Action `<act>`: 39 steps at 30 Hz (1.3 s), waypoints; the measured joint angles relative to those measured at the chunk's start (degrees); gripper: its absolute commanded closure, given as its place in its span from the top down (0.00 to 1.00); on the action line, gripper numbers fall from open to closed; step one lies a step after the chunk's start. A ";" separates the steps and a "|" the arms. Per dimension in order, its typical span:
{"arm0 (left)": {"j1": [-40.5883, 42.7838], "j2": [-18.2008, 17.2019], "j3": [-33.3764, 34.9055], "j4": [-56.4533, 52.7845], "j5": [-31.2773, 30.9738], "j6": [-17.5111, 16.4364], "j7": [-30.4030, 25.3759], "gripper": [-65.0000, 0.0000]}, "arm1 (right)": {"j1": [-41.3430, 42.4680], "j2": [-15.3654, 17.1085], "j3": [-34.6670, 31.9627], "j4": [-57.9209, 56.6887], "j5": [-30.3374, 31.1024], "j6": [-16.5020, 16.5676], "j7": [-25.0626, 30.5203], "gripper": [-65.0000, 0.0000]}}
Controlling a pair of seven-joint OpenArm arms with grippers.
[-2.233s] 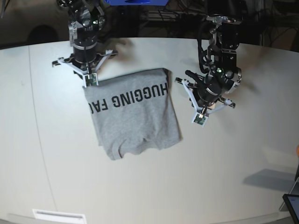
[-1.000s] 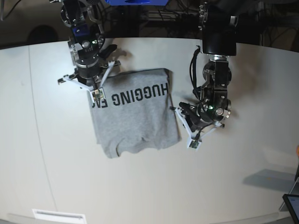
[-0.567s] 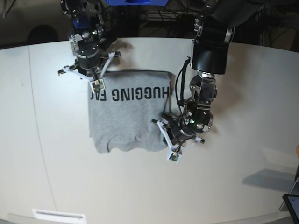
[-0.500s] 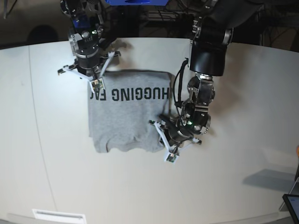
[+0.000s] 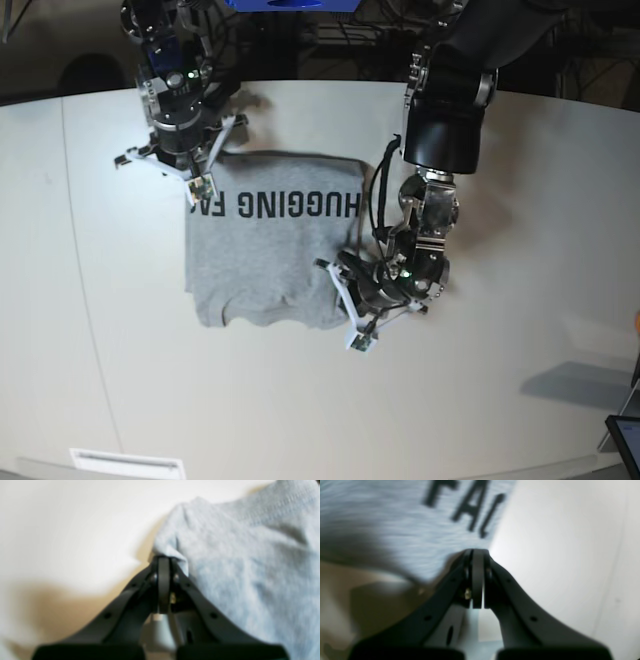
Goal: Fold the T-shirt properly
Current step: 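Press the folded shirt's side edge inward with the left gripper, then grasp the printed edge with both grippers and square the folded shirt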
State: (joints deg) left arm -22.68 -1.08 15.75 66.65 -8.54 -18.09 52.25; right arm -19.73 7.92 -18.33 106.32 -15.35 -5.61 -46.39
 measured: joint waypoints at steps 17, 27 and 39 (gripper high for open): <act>23.61 1.38 -6.08 47.15 0.55 -0.28 12.33 0.00 | -0.22 -0.90 -5.55 6.14 -8.87 -2.67 -0.07 0.00; 33.83 1.01 -3.10 47.98 1.01 -0.15 3.23 0.00 | -2.19 -1.01 -11.21 6.12 -9.05 -2.84 -0.13 0.00; 35.65 -0.02 -2.67 45.55 0.96 0.04 3.19 0.00 | -3.30 -1.03 -11.17 4.92 -9.05 -2.97 0.37 0.00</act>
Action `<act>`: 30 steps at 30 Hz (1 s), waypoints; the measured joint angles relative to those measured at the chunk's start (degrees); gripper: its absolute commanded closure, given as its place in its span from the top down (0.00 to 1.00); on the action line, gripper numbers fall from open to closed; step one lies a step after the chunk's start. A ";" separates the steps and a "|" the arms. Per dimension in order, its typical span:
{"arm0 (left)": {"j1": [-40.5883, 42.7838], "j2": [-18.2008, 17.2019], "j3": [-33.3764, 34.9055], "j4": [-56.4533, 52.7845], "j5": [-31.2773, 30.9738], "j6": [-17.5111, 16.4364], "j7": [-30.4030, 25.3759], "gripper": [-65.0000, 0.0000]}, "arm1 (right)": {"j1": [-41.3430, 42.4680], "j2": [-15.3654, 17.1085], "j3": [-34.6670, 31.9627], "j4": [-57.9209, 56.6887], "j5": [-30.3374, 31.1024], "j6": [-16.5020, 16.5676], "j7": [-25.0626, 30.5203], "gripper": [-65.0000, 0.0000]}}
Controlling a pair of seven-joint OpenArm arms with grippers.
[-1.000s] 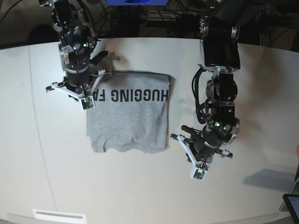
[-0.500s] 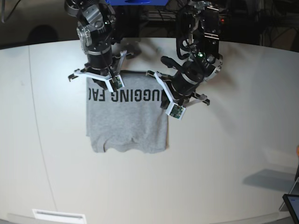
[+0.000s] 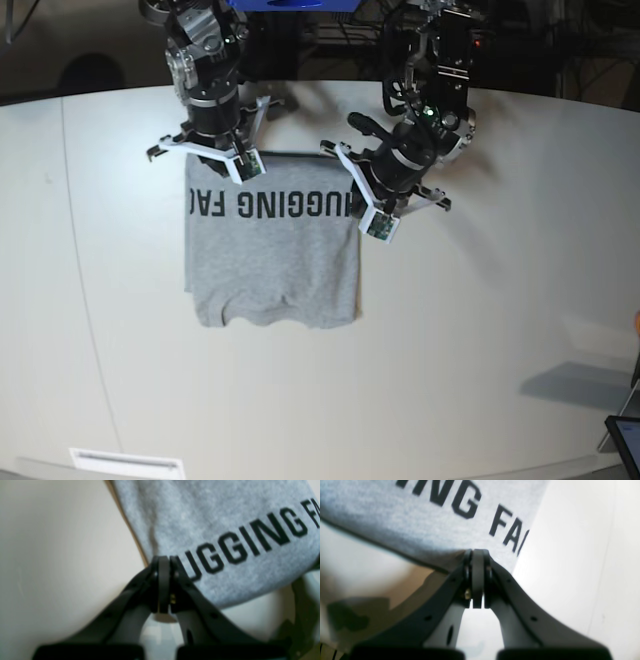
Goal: Fold the T-shirt properly
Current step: 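Grasp the printed edge with both grippers and square the folded shirt, then open both grippers and raise them away from the folded shirt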
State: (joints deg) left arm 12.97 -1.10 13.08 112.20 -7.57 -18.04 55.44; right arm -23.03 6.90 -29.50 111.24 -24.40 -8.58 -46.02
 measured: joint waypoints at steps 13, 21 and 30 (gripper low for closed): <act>1.90 0.76 0.42 -7.67 -0.42 0.00 -2.54 0.00 | 1.18 -3.32 0.37 -8.79 -1.60 -1.36 3.61 0.00; 0.39 -0.57 -0.04 -9.53 -1.90 -0.26 -4.04 0.00 | 1.60 -3.32 0.39 -10.21 -1.99 -1.38 5.88 0.00; -3.80 -1.46 -0.31 -0.96 -0.07 0.00 5.40 0.00 | 0.81 -2.99 0.98 -3.10 0.02 0.09 2.56 0.00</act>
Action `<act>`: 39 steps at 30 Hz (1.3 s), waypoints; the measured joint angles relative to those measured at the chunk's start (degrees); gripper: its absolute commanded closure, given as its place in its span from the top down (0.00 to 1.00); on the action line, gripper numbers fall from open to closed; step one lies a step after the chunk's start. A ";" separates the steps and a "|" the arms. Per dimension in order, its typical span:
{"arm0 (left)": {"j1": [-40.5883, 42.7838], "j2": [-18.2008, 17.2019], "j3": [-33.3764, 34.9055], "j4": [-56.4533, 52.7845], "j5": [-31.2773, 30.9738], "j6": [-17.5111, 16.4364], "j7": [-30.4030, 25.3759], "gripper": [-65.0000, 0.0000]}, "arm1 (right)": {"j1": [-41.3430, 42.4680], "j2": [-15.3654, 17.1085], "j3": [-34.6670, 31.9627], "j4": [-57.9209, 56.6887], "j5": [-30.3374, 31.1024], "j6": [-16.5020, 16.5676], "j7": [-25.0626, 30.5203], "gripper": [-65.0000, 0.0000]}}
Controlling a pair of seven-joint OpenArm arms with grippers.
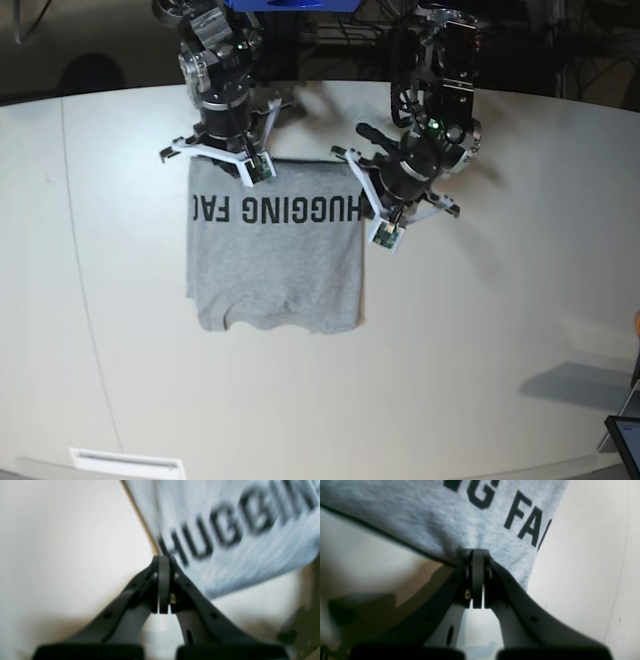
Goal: Fold the T-shirt properly
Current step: 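Open both grippers and raise them away from the folded shirt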
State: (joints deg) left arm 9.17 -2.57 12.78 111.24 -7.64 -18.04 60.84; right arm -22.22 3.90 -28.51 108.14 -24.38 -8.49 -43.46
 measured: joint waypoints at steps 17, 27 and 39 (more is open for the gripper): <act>15.96 -0.74 0.26 2.38 17.27 1.70 -51.23 0.00 | -11.39 -0.70 22.21 -0.31 9.77 0.37 58.88 0.00; 30.36 -6.21 0.13 2.38 15.54 1.57 -66.64 0.00 | -26.08 -0.28 31.21 -2.21 18.01 -0.04 74.51 0.00; 45.29 -9.75 -5.68 2.75 15.93 1.97 -85.83 0.00 | -42.93 -0.96 34.73 -8.20 17.38 0.59 88.13 0.00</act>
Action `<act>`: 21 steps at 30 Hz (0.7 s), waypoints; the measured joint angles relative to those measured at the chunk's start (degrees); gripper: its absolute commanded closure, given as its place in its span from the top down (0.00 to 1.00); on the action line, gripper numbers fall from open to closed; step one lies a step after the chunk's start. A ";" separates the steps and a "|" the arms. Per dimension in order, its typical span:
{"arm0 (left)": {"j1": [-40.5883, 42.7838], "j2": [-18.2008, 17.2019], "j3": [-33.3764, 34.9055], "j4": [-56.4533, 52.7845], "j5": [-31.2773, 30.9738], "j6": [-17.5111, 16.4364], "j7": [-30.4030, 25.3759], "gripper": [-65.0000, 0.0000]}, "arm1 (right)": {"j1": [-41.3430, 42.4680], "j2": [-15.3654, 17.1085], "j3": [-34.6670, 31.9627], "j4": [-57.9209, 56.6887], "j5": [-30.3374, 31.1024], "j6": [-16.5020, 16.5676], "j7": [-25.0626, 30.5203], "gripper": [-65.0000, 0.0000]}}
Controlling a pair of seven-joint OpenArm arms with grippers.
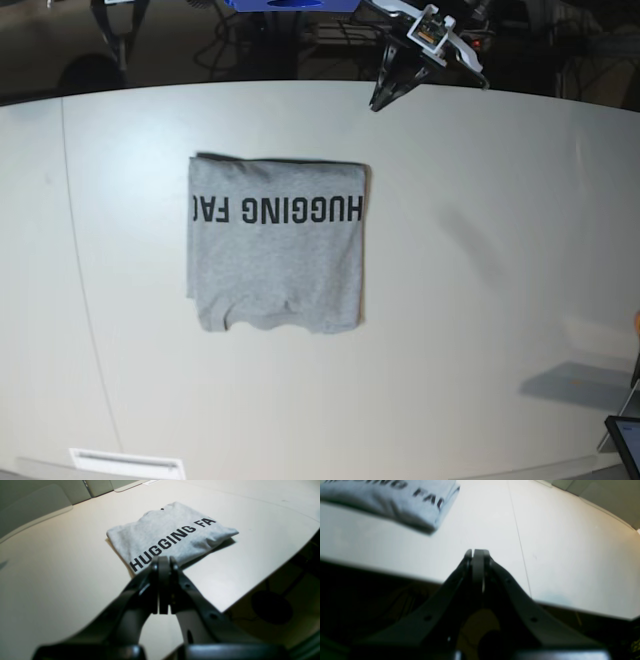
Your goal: Fold the T-shirt properly
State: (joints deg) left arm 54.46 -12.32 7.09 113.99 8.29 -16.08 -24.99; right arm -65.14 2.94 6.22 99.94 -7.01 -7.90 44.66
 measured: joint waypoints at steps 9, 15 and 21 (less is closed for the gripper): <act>11.78 -1.18 -0.44 -0.15 0.07 -0.02 -0.11 0.00 | -8.24 0.59 4.04 -8.07 0.20 -0.57 1.01 0.00; 13.70 -0.74 0.02 -9.20 -0.02 0.00 -0.13 0.00 | -5.07 2.82 1.95 -26.36 0.28 -0.66 0.57 0.00; 5.51 1.84 -0.42 -32.87 -0.57 0.44 1.07 0.00 | 6.54 7.17 -7.45 -49.18 0.81 -0.98 -1.20 0.00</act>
State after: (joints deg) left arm 59.96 -10.48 6.68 81.12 7.73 -15.64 -23.92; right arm -58.61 10.11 -1.23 50.76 -6.20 -8.88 43.46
